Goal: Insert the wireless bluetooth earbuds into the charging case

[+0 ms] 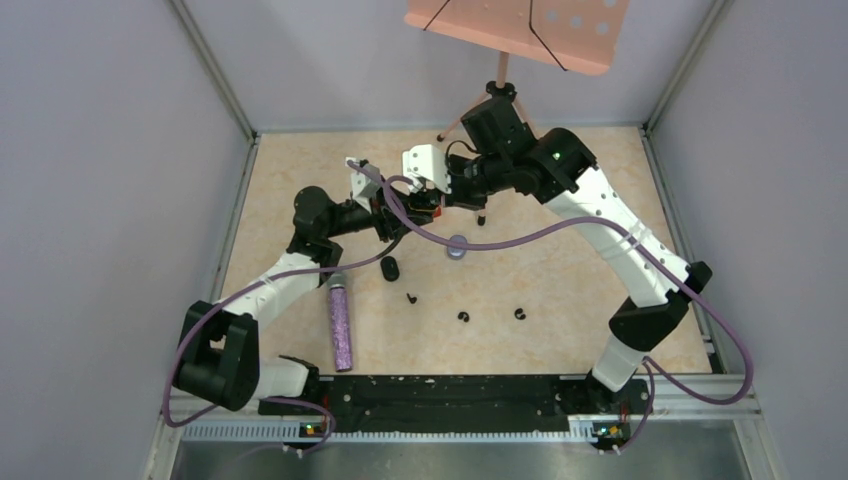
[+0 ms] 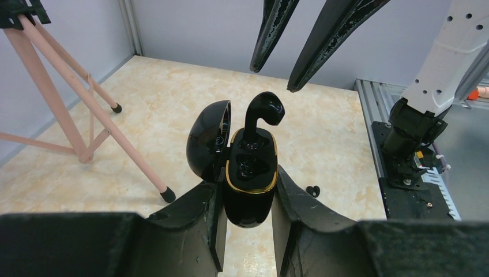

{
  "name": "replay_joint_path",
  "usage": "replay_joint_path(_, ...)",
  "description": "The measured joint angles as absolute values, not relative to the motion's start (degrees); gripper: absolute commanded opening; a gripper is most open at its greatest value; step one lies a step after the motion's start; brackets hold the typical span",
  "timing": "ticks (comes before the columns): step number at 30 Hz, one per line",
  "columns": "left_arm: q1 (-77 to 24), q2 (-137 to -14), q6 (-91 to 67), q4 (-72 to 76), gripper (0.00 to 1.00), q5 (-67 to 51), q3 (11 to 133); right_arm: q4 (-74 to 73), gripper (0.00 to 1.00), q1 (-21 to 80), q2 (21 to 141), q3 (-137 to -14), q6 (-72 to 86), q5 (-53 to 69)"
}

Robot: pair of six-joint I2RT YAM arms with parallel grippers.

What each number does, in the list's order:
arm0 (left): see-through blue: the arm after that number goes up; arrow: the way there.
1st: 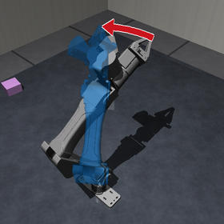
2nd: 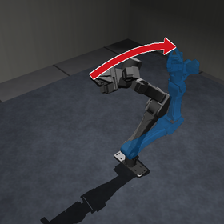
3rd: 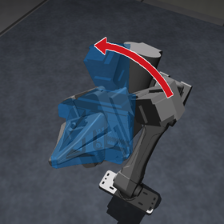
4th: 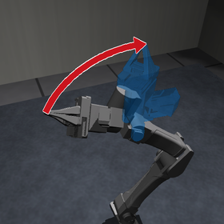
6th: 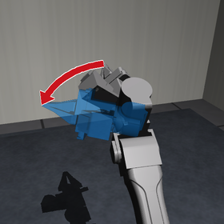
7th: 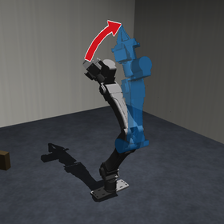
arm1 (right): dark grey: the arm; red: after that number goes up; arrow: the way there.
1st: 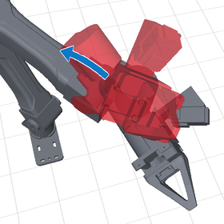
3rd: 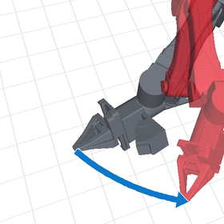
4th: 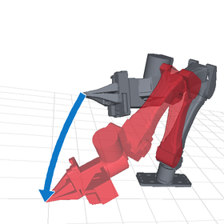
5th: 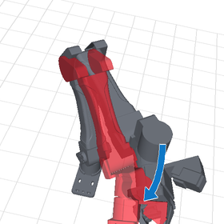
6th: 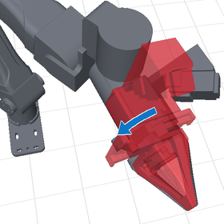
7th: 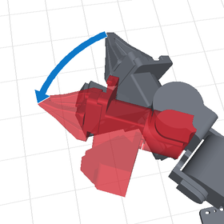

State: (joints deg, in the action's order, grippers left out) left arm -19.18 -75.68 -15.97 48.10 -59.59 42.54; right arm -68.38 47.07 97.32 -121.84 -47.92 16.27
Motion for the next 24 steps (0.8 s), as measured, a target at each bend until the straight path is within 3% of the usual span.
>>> replay_joint_path(24, -19.0, -75.68, -14.2, 47.83, 0.0, -59.77, 42.54, -68.2, 0.14, 47.07, 100.95, -121.86, -41.91, 16.38)
